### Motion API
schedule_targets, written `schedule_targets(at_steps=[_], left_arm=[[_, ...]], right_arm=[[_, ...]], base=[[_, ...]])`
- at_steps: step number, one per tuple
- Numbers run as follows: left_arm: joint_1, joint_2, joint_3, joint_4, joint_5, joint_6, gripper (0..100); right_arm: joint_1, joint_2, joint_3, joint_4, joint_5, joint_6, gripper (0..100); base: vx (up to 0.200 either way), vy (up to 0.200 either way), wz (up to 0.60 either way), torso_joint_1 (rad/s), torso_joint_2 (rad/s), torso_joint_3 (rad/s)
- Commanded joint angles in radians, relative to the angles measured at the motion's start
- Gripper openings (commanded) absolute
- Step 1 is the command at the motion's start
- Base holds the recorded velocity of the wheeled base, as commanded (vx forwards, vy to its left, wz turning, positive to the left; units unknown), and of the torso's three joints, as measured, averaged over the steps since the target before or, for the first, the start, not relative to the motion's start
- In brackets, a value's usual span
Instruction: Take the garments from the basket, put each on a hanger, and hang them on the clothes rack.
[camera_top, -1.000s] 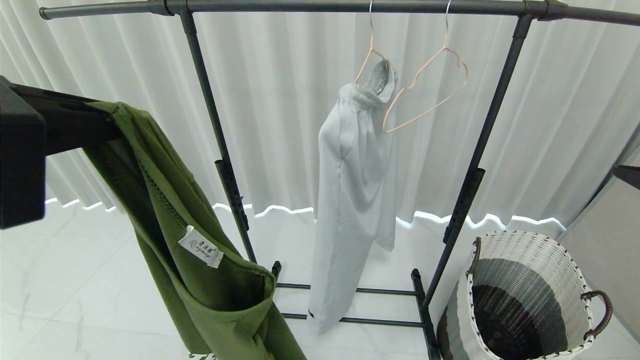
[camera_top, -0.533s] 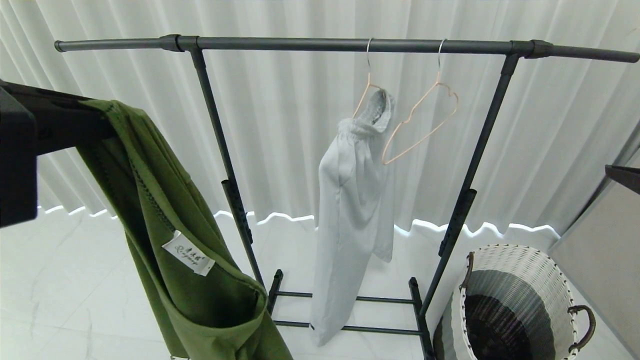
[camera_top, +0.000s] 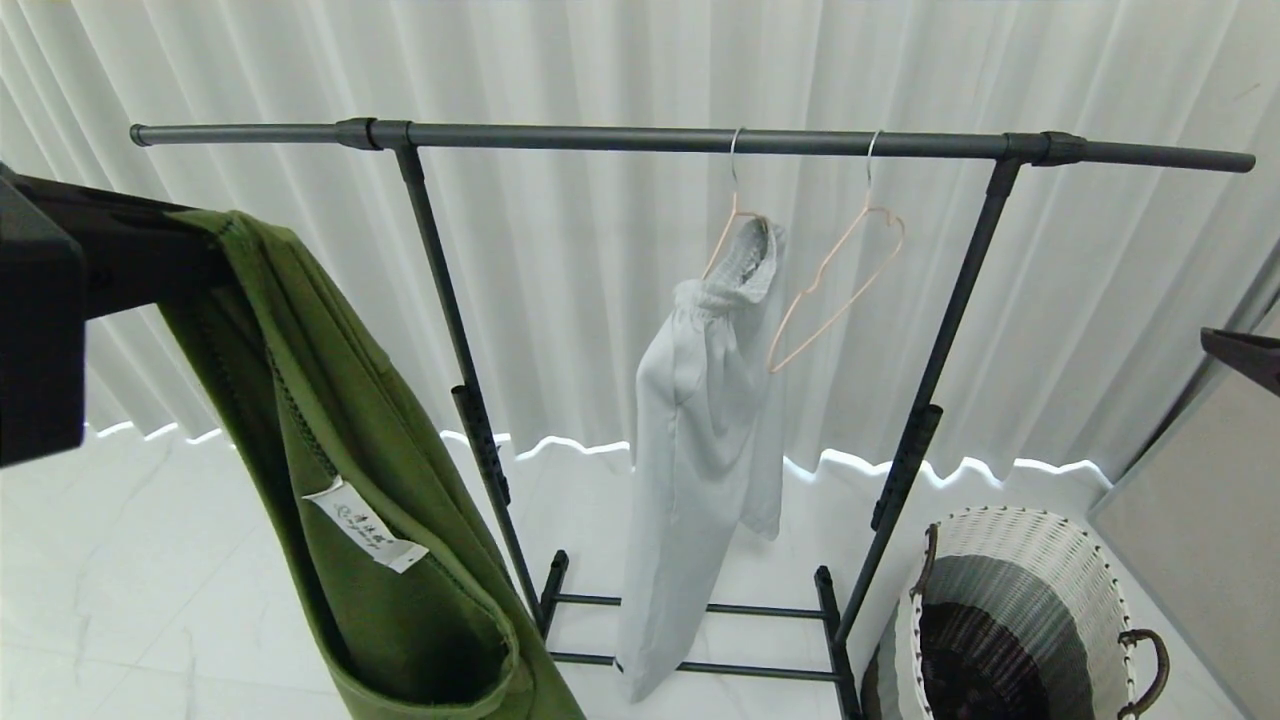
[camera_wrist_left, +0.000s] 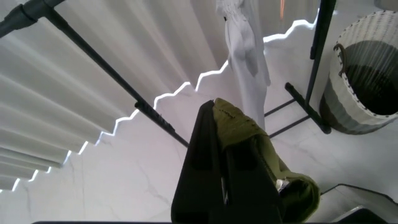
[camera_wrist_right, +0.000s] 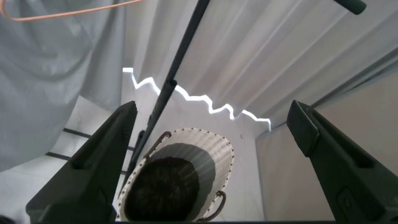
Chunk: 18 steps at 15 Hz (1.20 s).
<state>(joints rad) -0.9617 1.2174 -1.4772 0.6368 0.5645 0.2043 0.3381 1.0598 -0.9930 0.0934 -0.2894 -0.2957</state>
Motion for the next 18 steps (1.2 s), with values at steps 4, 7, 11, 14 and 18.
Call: schedule_targets(at_steps=[4, 7, 11, 14, 18], left_arm=[[0.000, -0.009, 0.023, 0.000, 0.000, 0.023, 0], [0.000, -0.009, 0.023, 0.000, 0.000, 0.023, 0], [0.000, -0.016, 0.034, 0.000, 0.000, 0.023, 0], [-0.002, -0.029, 0.046, 0.000, 0.000, 0.024, 0], [0.000, -0.029, 0.049, 0.000, 0.015, 0.024, 0]], right_arm=[[0.001, 0.000, 0.007, 0.000, -0.001, -0.006, 100], [0.001, 0.000, 0.007, 0.000, -0.001, -0.008, 100], [0.001, -0.001, 0.007, 0.000, -0.001, -0.010, 100], [0.001, 0.000, 0.007, 0.000, 0.001, -0.023, 100], [0.001, 0.002, 0.007, 0.000, 0.001, -0.028, 100]], base=[[0.000, 0.050, 0.00, 0.001, 0.00, 0.002], [0.000, 0.200, 0.00, 0.001, 0.00, 0.001], [0.000, 0.100, 0.00, 0.005, 0.00, -0.002], [0.000, 0.000, 0.00, 0.000, 0.00, 0.000], [0.050, 0.000, 0.00, 0.001, 0.00, -0.004]])
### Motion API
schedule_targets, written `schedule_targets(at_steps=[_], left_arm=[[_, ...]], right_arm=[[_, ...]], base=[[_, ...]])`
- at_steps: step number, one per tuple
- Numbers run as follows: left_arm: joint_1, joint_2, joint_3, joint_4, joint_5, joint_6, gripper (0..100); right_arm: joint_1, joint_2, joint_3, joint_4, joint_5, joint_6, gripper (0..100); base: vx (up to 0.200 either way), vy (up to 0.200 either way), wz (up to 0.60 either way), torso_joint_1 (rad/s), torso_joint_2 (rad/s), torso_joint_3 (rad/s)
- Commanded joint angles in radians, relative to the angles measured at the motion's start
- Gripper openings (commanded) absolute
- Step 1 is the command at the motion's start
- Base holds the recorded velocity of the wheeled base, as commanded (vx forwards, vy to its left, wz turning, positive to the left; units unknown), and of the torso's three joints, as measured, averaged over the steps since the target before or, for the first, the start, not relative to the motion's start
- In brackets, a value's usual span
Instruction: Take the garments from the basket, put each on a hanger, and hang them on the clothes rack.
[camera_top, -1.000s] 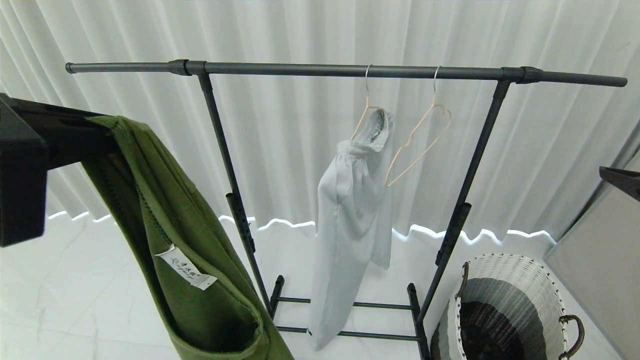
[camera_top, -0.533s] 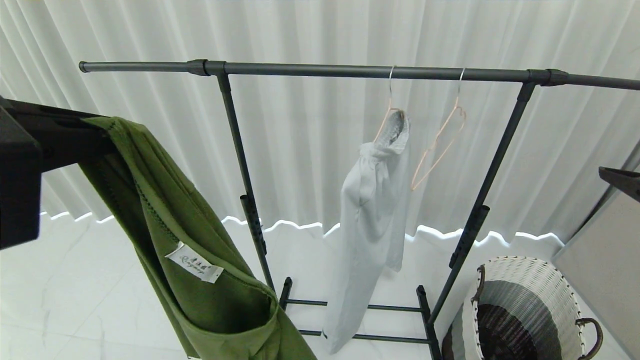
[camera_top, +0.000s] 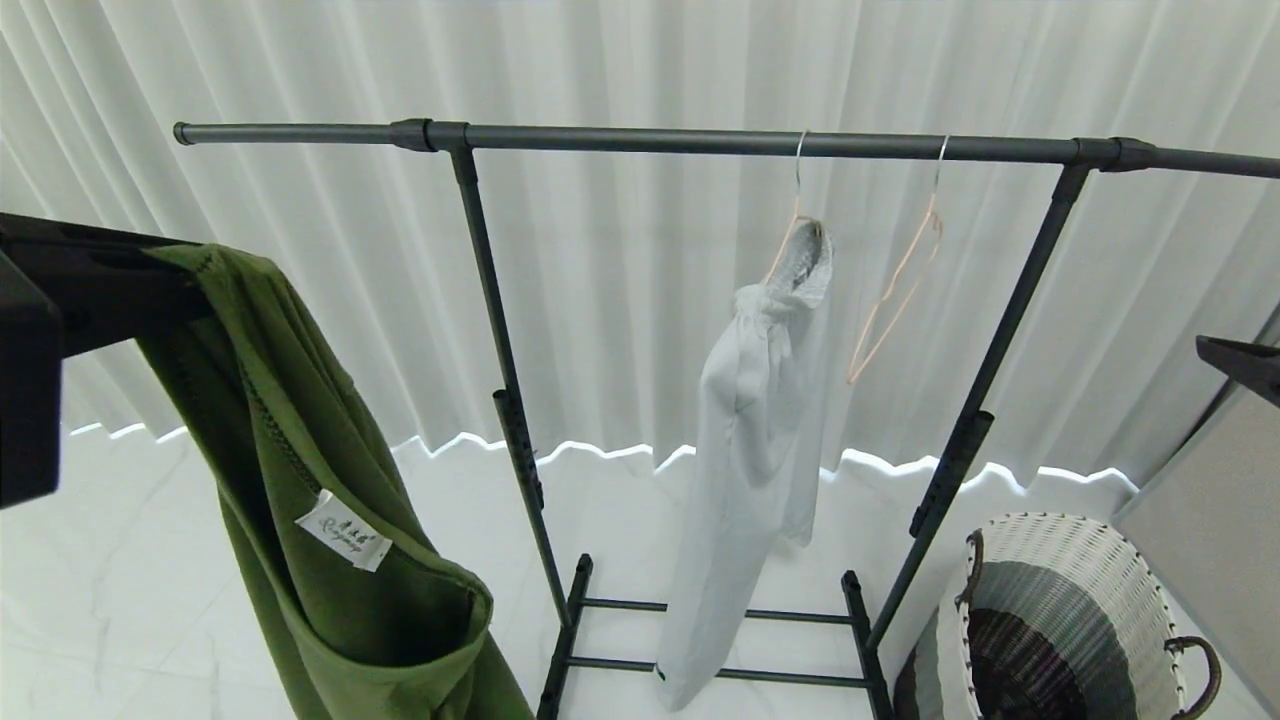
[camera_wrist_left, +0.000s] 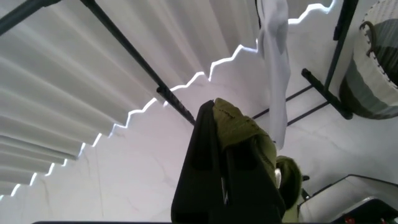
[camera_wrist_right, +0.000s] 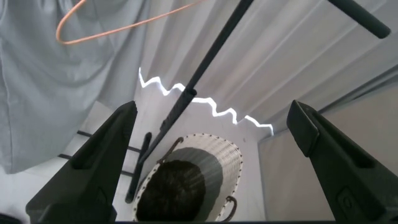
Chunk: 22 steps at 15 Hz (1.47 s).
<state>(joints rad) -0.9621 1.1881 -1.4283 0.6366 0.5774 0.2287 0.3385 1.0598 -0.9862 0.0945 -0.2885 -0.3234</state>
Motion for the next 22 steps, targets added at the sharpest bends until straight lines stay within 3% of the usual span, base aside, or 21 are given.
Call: schedule_targets(at_steps=[1, 9, 15, 19, 22], left_arm=[[0.000, 0.001, 0.003, 0.000, 0.002, 0.000, 0], [-0.001, -0.004, 0.009, 0.000, 0.002, 0.000, 0], [-0.001, -0.013, 0.031, 0.000, 0.002, 0.000, 0], [-0.001, -0.041, 0.068, 0.000, 0.004, 0.000, 0], [-0.001, -0.056, 0.078, 0.000, 0.019, 0.000, 0]], right_arm=[[0.000, 0.000, 0.000, -0.001, 0.000, 0.000, 100], [0.000, -0.001, 0.006, 0.002, -0.001, -0.003, 100], [0.031, 0.023, 0.052, -0.009, 0.020, -0.031, 100], [0.059, 0.140, 0.047, -0.137, 0.095, -0.023, 100], [0.080, 0.272, 0.014, -0.260, 0.112, 0.053, 100]], base=[[0.200, 0.000, 0.00, -0.007, 0.00, 0.027], [0.200, 0.000, 0.00, 0.003, 0.00, 0.001], [0.000, 0.000, 0.00, 0.000, 0.00, 0.000], [0.000, 0.000, 0.00, 0.000, 0.00, 0.000], [0.000, 0.000, 0.00, 0.000, 0.00, 0.000]])
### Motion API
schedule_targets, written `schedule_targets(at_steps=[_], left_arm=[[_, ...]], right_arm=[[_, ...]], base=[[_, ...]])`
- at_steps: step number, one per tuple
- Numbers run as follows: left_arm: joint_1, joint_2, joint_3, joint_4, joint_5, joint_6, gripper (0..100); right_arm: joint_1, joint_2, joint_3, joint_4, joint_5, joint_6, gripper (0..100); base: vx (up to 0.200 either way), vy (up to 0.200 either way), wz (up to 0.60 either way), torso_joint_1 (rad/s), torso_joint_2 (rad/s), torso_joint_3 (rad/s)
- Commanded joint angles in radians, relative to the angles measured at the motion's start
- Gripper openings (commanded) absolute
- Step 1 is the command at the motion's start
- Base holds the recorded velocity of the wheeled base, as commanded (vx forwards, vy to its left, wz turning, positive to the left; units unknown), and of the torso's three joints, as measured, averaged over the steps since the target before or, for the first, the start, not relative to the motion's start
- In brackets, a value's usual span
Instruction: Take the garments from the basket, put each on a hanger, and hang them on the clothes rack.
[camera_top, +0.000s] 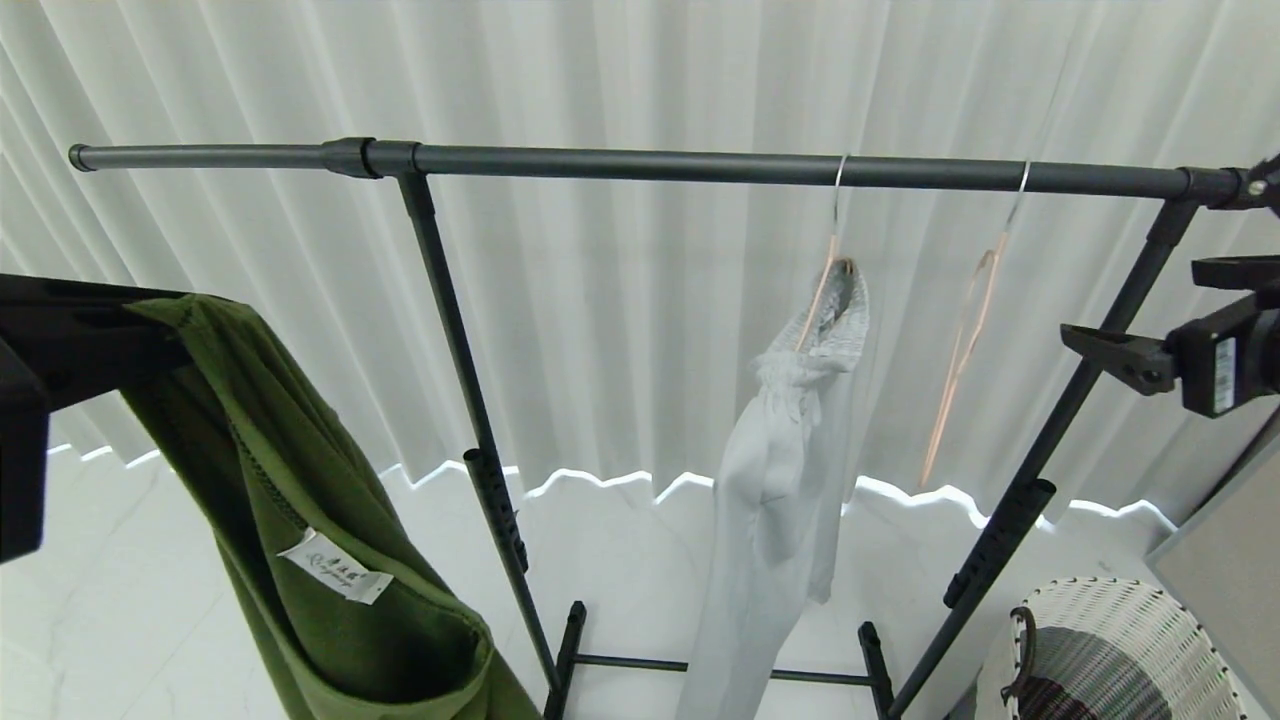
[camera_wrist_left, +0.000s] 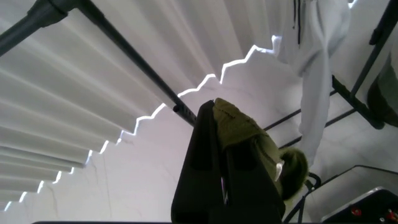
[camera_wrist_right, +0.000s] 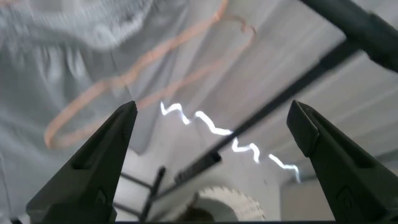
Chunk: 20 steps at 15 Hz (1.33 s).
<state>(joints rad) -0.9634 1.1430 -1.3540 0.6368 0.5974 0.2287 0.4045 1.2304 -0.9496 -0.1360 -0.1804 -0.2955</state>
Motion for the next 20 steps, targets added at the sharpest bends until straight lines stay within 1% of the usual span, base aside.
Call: schedule_targets(at_steps=[1, 3, 5, 7, 9, 17, 20], left_arm=[[0.000, -0.014, 0.007, 0.000, 0.002, 0.000, 0], [0.002, -0.022, 0.010, 0.000, 0.002, 0.000, 0], [0.002, -0.031, 0.018, 0.000, 0.002, 0.000, 0], [0.002, -0.039, 0.026, 0.000, 0.002, 0.000, 0], [0.003, -0.046, 0.035, 0.000, 0.004, 0.000, 0], [0.002, -0.046, 0.046, 0.000, 0.004, 0.000, 0], [0.002, -0.048, 0.049, 0.000, 0.004, -0.002, 0]], right_arm=[[0.016, 0.152, -0.049, -0.033, 0.004, 0.065, 100], [0.014, 0.233, -0.103, -0.031, 0.001, 0.130, 100], [0.013, 0.282, -0.138, -0.028, -0.001, 0.171, 100], [0.010, 0.307, -0.144, -0.027, -0.005, 0.179, 100], [0.001, 0.323, -0.140, -0.024, -0.051, 0.180, 100], [-0.029, 0.330, -0.141, -0.022, -0.067, 0.187, 100], [-0.038, 0.328, -0.141, -0.024, -0.100, 0.185, 100]], base=[[0.000, 0.000, 0.00, 0.000, 0.00, 0.000], [0.000, 0.000, 0.00, 0.000, 0.00, 0.000], [0.000, 0.000, 0.00, 0.000, 0.00, 0.000], [0.000, 0.000, 0.00, 0.000, 0.00, 0.000], [0.000, 0.000, 0.00, 0.000, 0.00, 0.000], [0.000, 0.000, 0.00, 0.000, 0.00, 0.000], [0.000, 0.000, 0.00, 0.000, 0.00, 0.000]])
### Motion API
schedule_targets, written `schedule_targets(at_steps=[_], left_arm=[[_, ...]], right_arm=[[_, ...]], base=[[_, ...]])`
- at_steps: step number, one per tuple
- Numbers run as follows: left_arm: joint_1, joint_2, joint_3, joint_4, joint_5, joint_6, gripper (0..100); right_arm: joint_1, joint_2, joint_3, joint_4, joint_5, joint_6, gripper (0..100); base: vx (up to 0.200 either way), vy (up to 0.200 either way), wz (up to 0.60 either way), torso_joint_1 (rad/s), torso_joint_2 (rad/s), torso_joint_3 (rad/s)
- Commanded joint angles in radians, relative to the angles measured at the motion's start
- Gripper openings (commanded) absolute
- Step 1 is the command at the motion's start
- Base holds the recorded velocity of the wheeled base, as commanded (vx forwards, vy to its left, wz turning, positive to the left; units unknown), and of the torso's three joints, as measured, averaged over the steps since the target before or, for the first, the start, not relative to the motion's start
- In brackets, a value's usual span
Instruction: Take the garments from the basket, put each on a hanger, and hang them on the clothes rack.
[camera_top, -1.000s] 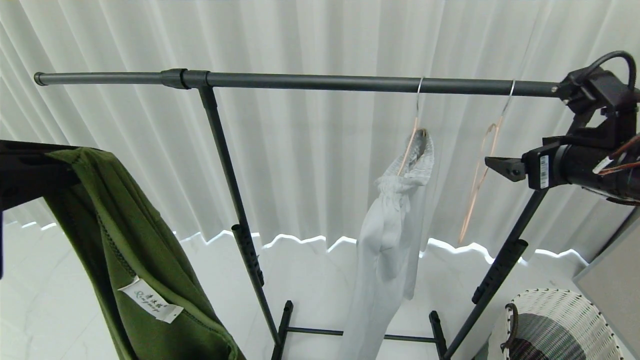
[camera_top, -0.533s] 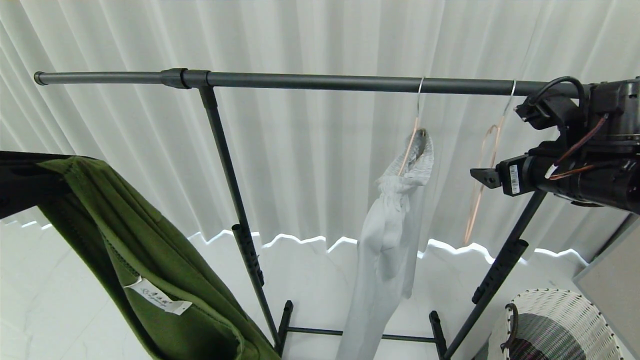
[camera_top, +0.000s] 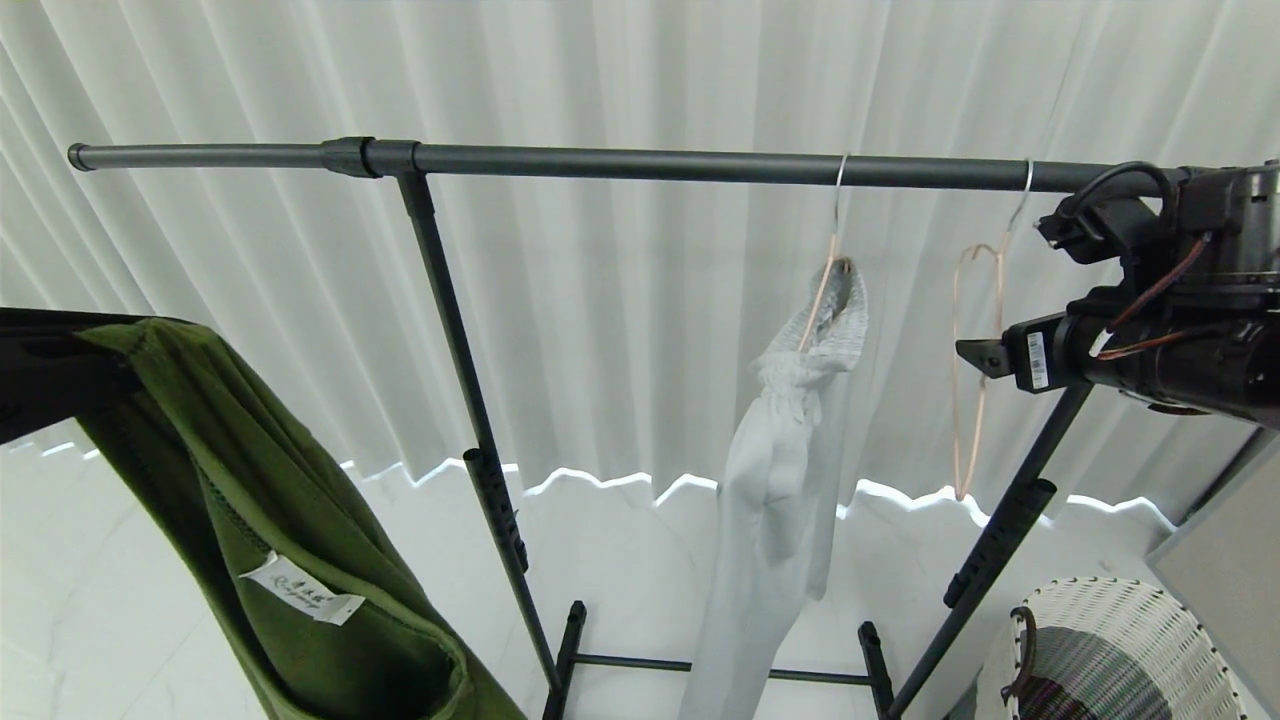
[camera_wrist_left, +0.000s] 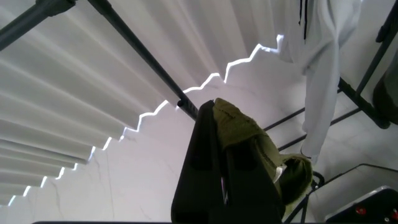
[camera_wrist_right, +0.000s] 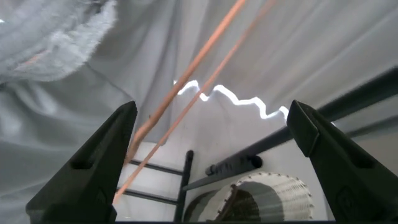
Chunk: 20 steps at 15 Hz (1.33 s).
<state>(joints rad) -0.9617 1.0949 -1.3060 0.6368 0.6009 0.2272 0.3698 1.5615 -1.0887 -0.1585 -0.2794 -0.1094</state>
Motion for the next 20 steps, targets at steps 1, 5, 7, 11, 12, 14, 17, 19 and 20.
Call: schedule_targets(at_steps=[1, 5, 7, 11, 12, 14, 17, 19, 20], left_arm=[[0.000, 0.000, 0.001, 0.000, 0.000, 0.000, 0], [0.000, -0.003, 0.004, 0.000, 0.000, 0.000, 0], [0.000, -0.009, 0.010, 0.000, 0.000, 0.000, 0], [0.001, -0.035, 0.034, 0.000, 0.000, 0.000, 0], [0.001, -0.033, 0.033, 0.000, 0.000, 0.000, 0], [0.000, -0.032, 0.034, 0.000, 0.000, 0.000, 0], [0.000, -0.030, 0.034, -0.002, 0.000, 0.000, 0], [0.000, -0.027, 0.034, 0.000, 0.000, 0.000, 0], [0.000, -0.026, 0.033, 0.000, 0.000, 0.000, 0]], right_arm=[[-0.005, -0.003, -0.003, -0.003, -0.001, 0.000, 100], [-0.003, -0.003, -0.017, 0.001, 0.002, 0.040, 100], [-0.002, 0.012, -0.031, 0.004, 0.002, 0.059, 100], [-0.005, 0.063, -0.134, 0.209, 0.002, 0.186, 100], [-0.006, 0.080, -0.178, 0.266, 0.002, 0.234, 100], [-0.015, 0.109, -0.226, 0.315, 0.002, 0.272, 100], [-0.040, 0.121, -0.220, 0.320, 0.000, 0.272, 100], [-0.042, 0.120, -0.220, 0.343, 0.000, 0.272, 100], [-0.043, 0.120, -0.220, 0.344, 0.000, 0.272, 100]], base=[[0.000, 0.000, 0.00, 0.000, 0.00, 0.000], [0.000, 0.000, 0.00, 0.000, 0.00, 0.000], [0.000, 0.000, 0.00, 0.000, 0.00, 0.000], [0.000, 0.000, 0.00, 0.000, 0.00, 0.000], [0.000, 0.000, 0.00, 0.000, 0.00, 0.000], [0.000, 0.000, 0.00, 0.000, 0.00, 0.000], [0.000, 0.000, 0.00, 0.000, 0.00, 0.000], [0.000, 0.000, 0.00, 0.000, 0.00, 0.000], [0.000, 0.000, 0.00, 0.000, 0.00, 0.000]])
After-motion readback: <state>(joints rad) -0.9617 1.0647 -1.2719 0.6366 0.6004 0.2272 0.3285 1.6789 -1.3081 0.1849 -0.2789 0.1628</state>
